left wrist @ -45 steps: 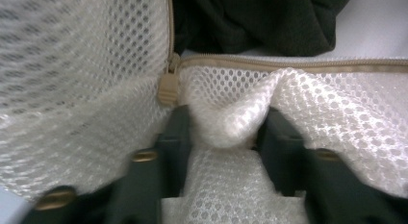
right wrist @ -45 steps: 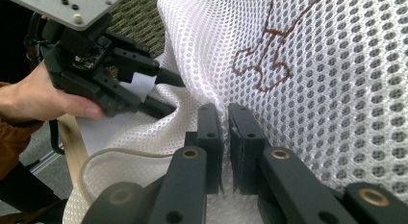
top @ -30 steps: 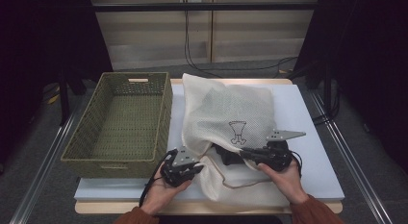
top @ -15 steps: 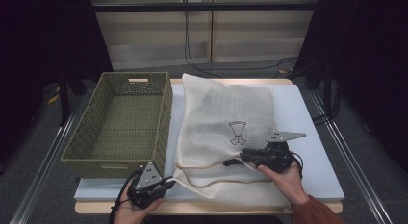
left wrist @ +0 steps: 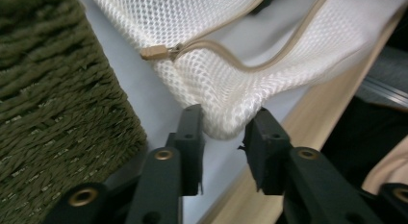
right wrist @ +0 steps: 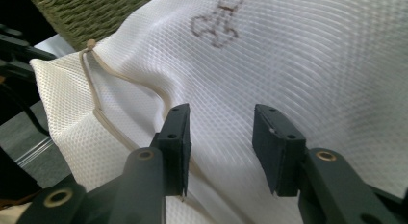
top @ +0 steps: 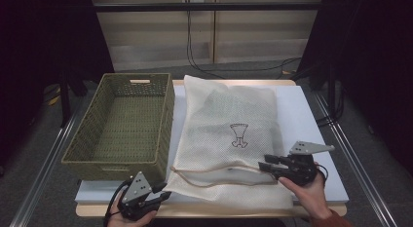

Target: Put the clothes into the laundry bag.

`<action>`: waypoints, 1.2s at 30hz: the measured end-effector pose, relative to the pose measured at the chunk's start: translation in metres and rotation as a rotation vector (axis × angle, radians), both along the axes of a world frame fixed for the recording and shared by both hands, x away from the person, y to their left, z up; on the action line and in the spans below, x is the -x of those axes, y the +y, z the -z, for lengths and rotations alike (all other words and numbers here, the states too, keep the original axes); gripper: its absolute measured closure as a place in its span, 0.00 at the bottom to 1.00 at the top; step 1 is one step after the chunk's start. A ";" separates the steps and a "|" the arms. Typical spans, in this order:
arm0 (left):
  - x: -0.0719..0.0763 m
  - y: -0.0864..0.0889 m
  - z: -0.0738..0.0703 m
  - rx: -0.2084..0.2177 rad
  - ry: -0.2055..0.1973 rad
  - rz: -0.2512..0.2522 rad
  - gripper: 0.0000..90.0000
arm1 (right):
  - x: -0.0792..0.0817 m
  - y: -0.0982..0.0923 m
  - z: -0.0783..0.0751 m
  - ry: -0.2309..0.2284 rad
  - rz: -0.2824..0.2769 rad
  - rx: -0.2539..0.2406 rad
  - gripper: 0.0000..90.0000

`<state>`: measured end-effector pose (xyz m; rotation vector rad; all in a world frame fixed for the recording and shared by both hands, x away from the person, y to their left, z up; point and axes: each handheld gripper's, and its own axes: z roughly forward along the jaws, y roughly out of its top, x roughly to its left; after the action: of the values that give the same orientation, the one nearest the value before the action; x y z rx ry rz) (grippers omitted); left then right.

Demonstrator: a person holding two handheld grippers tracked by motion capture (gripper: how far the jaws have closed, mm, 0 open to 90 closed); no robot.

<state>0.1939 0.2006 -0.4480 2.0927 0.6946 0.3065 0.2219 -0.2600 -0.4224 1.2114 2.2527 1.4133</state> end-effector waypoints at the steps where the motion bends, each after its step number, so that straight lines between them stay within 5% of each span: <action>1: 0.001 0.001 -0.001 0.008 -0.001 -0.004 0.72 | 0.005 -0.006 0.000 0.002 0.017 -0.009 0.64; 5: 0.006 0.007 -0.009 0.017 -0.022 0.004 0.69 | 0.016 -0.023 0.002 0.005 0.066 -0.012 0.63; 7: 0.005 0.009 -0.016 0.064 -0.030 0.002 0.68 | 0.021 -0.031 0.006 0.013 0.087 0.001 0.64; 11: -0.002 0.002 -0.011 0.007 -0.035 -0.013 0.76 | 0.028 -0.042 0.020 0.053 0.112 0.058 0.70; 13: -0.010 -0.003 0.000 -0.010 0.014 -0.032 0.75 | 0.029 -0.047 0.028 0.079 0.129 0.077 0.69; 20: -0.016 -0.007 0.015 -0.067 0.060 -0.043 0.77 | 0.022 -0.053 0.053 0.193 0.154 0.163 0.62; 24: -0.020 -0.007 0.018 -0.097 0.081 -0.037 0.94 | 0.024 -0.048 0.053 0.158 0.168 0.220 0.79; 28: -0.019 -0.009 0.018 -0.103 0.097 -0.035 0.95 | 0.024 -0.048 0.051 0.154 0.177 0.237 0.94; 36: -0.020 -0.016 0.021 -0.060 0.119 -0.019 0.95 | 0.023 -0.061 0.051 0.157 0.235 0.227 0.96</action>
<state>0.2142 0.1847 -0.4694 2.1761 0.7846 0.2167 0.1986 -0.3210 -0.4731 1.4941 2.2068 0.9806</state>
